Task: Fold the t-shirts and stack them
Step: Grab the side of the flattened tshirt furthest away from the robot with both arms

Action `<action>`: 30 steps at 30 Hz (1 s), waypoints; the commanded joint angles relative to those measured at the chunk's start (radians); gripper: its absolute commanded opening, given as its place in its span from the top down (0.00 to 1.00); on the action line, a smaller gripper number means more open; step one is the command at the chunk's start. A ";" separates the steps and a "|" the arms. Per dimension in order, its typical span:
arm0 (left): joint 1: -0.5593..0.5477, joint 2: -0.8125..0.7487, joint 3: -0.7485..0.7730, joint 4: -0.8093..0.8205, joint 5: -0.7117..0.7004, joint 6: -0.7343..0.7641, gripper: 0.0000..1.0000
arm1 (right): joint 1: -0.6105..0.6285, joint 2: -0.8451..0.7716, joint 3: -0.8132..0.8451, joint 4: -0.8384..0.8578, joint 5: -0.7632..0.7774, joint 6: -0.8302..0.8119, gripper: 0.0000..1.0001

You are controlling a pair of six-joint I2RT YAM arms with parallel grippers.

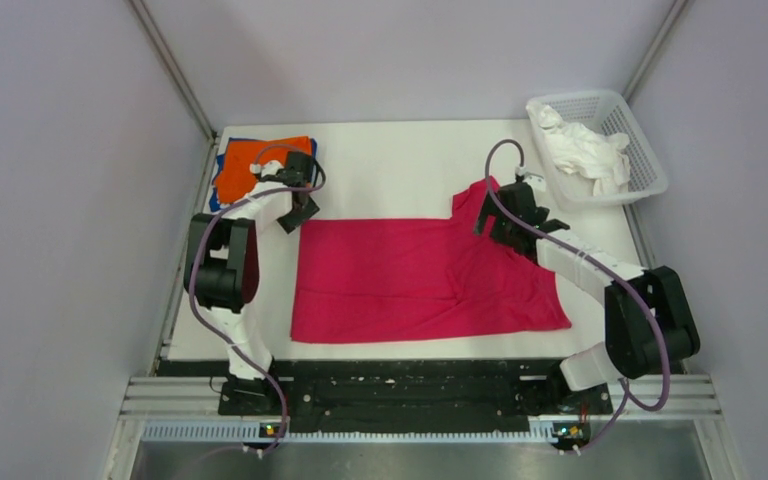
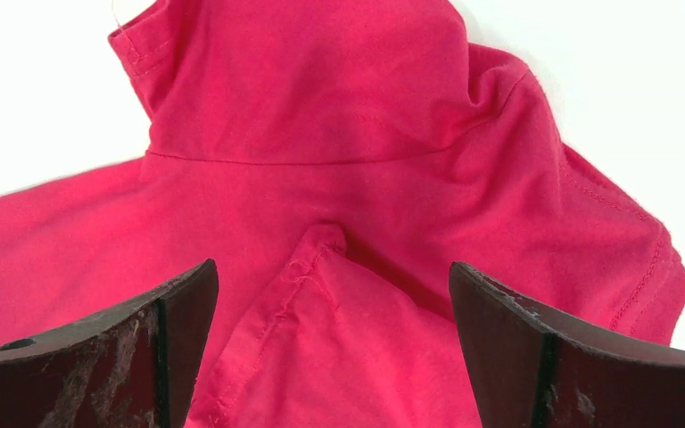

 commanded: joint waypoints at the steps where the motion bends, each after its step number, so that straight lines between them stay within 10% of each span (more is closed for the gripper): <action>1: 0.011 0.030 0.043 0.057 0.003 0.007 0.46 | -0.020 0.016 0.055 0.046 -0.028 -0.018 0.01; 18: 0.017 0.086 0.015 0.051 0.098 -0.018 0.66 | -0.031 0.012 0.038 0.048 -0.033 -0.014 0.01; 22: 0.017 0.043 -0.032 0.064 0.106 -0.019 0.99 | -0.032 0.005 0.033 0.056 -0.031 -0.013 0.01; 30: 0.012 -0.072 -0.081 0.107 0.144 0.024 1.00 | -0.046 0.119 0.198 0.046 0.022 -0.078 0.02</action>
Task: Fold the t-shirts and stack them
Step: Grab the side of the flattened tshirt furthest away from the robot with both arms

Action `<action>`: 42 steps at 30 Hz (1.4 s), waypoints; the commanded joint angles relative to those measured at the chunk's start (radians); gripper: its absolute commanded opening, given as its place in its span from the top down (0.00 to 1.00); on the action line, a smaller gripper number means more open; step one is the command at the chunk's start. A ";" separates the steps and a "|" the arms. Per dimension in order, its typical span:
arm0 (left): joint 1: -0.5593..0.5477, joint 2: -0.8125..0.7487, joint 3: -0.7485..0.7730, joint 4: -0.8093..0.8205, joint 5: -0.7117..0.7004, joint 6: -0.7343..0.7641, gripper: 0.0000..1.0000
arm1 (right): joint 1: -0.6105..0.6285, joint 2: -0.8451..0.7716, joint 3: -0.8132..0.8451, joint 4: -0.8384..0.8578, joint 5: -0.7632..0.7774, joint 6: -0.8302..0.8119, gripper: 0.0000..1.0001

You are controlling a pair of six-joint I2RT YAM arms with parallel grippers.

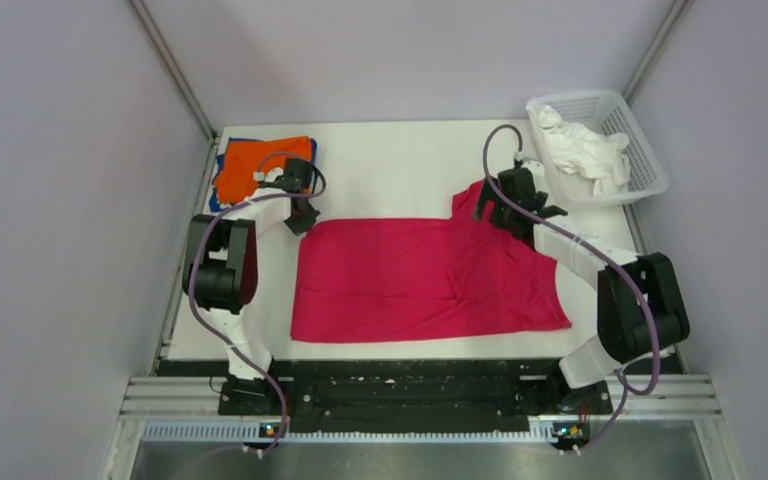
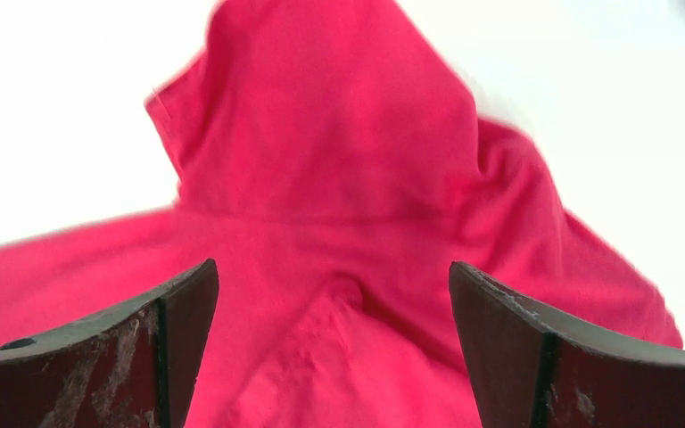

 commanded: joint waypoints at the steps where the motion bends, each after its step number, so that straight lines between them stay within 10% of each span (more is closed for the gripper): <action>1: -0.002 -0.115 -0.033 0.040 0.028 0.033 1.00 | -0.020 0.101 0.183 0.020 0.050 -0.057 0.03; 18: -0.056 -0.243 -0.114 0.058 0.047 0.086 1.00 | -0.023 0.779 0.936 -0.206 0.187 -0.226 0.23; 27: -0.073 -0.252 -0.139 0.075 0.058 0.077 1.00 | -0.023 0.728 0.810 -0.203 0.180 -0.196 0.37; 42: -0.080 -0.301 -0.171 0.070 0.042 0.069 1.00 | -0.024 0.638 0.711 -0.067 0.243 -0.170 1.00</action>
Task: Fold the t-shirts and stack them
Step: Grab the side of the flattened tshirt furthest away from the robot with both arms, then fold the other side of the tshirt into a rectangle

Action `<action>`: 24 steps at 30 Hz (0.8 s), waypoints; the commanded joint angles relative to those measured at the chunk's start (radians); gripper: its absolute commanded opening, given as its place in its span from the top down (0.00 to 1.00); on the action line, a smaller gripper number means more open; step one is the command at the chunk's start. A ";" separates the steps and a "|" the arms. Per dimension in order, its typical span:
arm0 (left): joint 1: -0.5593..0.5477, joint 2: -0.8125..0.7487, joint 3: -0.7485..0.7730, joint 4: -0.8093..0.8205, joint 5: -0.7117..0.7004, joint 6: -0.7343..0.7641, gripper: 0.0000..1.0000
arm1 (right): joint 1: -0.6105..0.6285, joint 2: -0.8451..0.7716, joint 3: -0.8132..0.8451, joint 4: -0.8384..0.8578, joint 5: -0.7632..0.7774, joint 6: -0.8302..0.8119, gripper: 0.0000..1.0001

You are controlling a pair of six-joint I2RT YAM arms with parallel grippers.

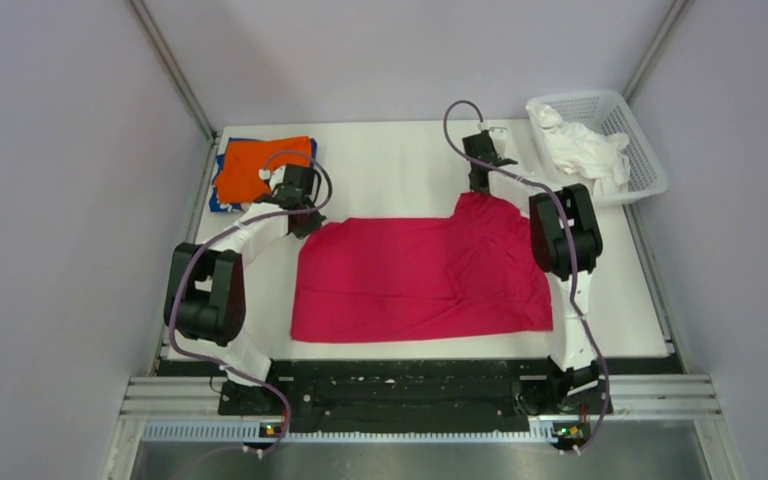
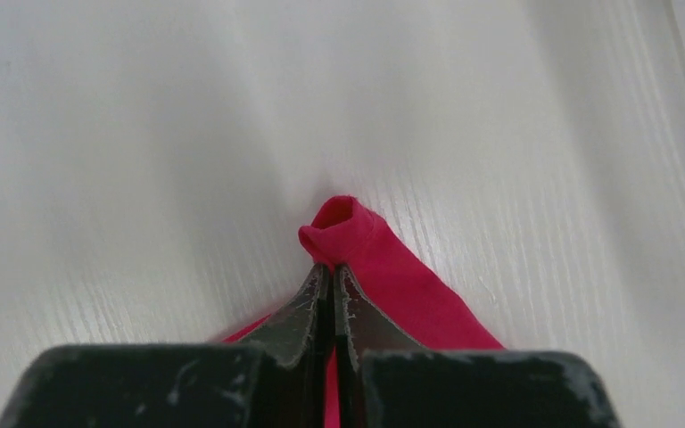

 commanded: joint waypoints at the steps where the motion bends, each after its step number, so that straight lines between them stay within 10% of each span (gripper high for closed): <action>1: -0.011 -0.078 -0.026 0.027 -0.015 -0.002 1.00 | -0.010 -0.112 -0.062 0.083 0.047 -0.003 1.00; 12: -0.038 -0.177 -0.108 0.042 -0.019 -0.007 1.00 | 0.008 -0.487 -0.442 0.212 0.041 0.010 1.00; 24: -0.056 -0.368 -0.269 0.035 -0.042 -0.029 1.00 | 0.158 -0.879 -0.722 -0.017 0.204 0.174 1.00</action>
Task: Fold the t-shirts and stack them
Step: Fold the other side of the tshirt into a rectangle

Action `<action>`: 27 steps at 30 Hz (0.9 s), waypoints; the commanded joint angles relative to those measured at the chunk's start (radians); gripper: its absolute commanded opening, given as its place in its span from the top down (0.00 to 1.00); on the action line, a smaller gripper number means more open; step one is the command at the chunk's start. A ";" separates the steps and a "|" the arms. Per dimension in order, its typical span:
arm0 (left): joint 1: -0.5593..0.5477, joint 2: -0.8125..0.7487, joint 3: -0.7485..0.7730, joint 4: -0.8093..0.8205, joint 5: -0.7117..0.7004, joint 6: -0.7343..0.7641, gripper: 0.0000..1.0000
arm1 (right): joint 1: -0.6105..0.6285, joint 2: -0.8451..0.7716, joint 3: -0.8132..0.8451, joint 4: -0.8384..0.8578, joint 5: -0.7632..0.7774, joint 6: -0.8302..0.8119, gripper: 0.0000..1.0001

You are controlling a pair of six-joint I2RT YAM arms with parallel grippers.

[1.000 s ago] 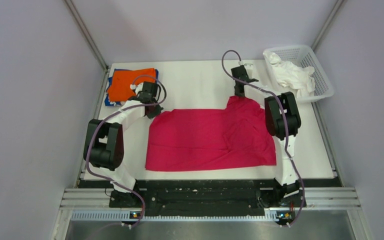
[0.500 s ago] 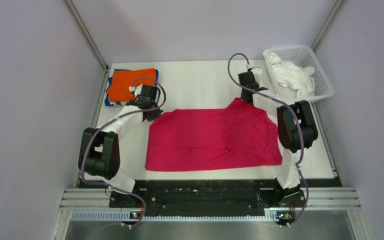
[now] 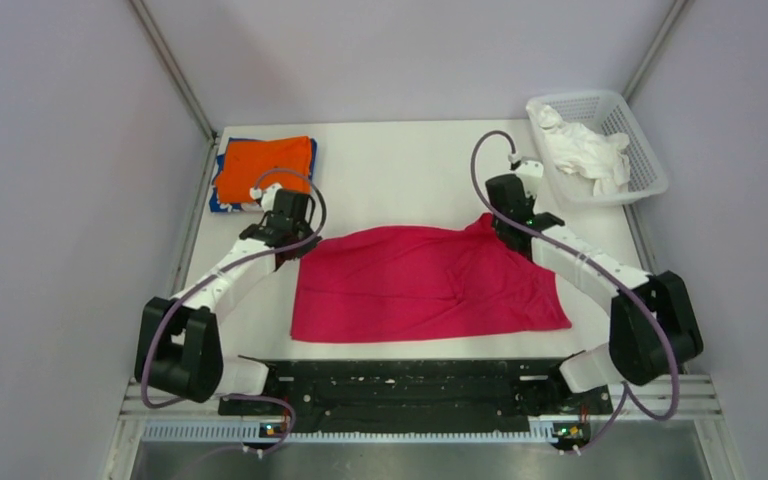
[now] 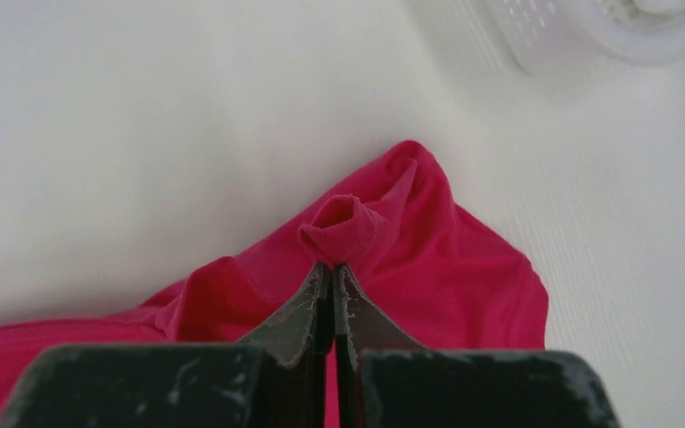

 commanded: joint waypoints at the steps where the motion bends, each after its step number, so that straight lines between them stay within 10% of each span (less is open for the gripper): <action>1: -0.004 -0.088 -0.062 0.026 -0.021 -0.015 1.00 | 0.058 -0.160 -0.055 -0.144 0.109 0.116 1.00; 20: -0.008 -0.254 -0.276 0.009 -0.050 -0.094 1.00 | 0.157 -0.542 -0.319 -0.466 0.038 0.306 1.00; 27: -0.008 -0.311 -0.356 -0.006 -0.056 -0.144 0.95 | 0.161 -0.605 -0.385 -0.526 -0.136 0.391 0.75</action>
